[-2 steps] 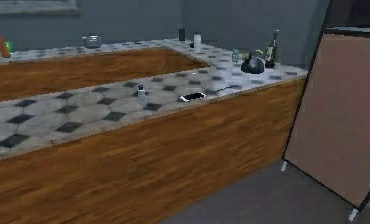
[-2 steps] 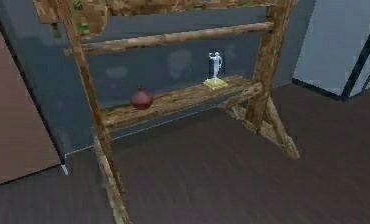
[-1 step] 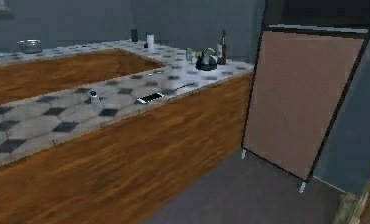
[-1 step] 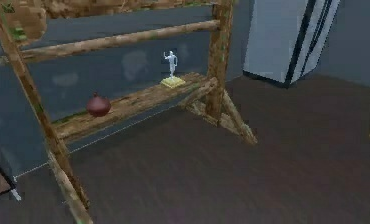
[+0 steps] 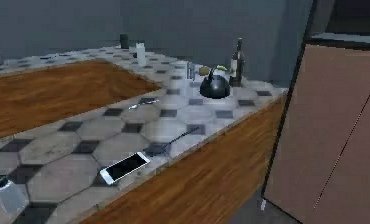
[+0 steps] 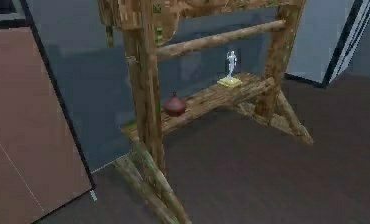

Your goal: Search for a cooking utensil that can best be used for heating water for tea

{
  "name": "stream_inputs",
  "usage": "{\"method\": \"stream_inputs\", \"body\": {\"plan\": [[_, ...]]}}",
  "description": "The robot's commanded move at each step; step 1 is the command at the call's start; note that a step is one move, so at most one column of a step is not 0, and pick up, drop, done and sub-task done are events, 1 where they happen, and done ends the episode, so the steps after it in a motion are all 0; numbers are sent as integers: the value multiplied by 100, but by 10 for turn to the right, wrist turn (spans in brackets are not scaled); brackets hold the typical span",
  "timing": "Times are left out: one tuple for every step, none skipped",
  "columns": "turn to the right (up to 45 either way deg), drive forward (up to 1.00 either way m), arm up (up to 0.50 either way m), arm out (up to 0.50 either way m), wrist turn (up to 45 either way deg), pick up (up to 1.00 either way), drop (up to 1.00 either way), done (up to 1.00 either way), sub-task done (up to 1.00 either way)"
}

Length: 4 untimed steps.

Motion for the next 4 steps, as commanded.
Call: {"method": "stream_inputs", "body": {"plan": [[390, 0, 0, 0, 0, 0, 0, 0, 0], [0, 55, 0, 0, 0, 0, 0, 0, 0], [-450, 0, 0, 0, 0, 0, 0, 0, 0], [0, 0, 0, 0, 0, 0, 0, 100, 0]]}}
